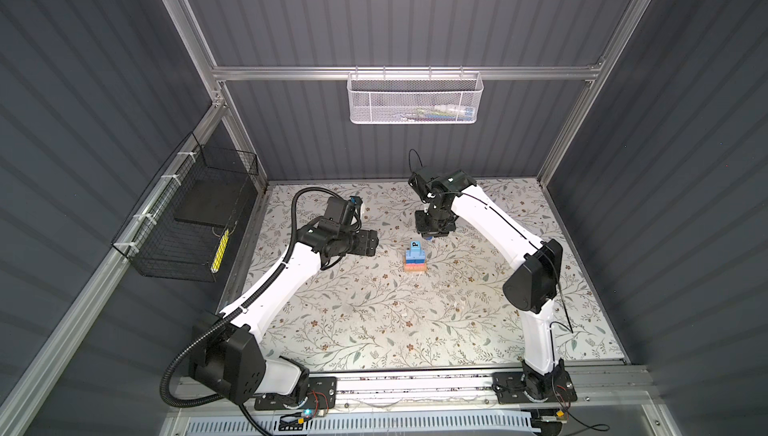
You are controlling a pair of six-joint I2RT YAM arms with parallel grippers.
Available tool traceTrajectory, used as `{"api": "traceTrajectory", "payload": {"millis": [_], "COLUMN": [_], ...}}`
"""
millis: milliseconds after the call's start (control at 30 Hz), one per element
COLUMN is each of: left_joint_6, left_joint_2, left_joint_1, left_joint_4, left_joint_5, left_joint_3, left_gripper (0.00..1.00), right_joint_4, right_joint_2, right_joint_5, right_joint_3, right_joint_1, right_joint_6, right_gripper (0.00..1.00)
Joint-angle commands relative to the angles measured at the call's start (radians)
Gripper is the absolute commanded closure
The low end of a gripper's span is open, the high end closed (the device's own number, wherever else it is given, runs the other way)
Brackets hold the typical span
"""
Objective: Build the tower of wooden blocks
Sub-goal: 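Lift the cylinder with the right gripper and carry it over the stack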
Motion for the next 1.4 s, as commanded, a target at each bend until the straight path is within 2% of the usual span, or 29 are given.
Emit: {"api": "traceTrajectory", "payload": {"millis": [0,633,1367], "left_joint_6": [0.012,0.008,0.011], "left_joint_2": [-0.019,-0.016,-0.015], "left_joint_1": [0.008,0.008,0.009], "left_joint_4": [-0.034,-0.040,-0.044], "left_joint_5": [-0.018,-0.009,-0.003], "left_joint_3": [-0.011,-0.015,-0.013], "left_gripper": [0.14,0.14,0.14], "right_joint_4": [-0.052,-0.083,-0.081], "right_joint_2": [0.035,0.101,0.139], "right_joint_5": [0.002,-0.027,-0.016], "right_joint_3": [0.056,0.105,0.126], "right_joint_1": [0.017,0.063,0.066], "right_joint_6": [-0.012,-0.010,-0.004], "right_gripper": [0.69,0.69,0.69]}}
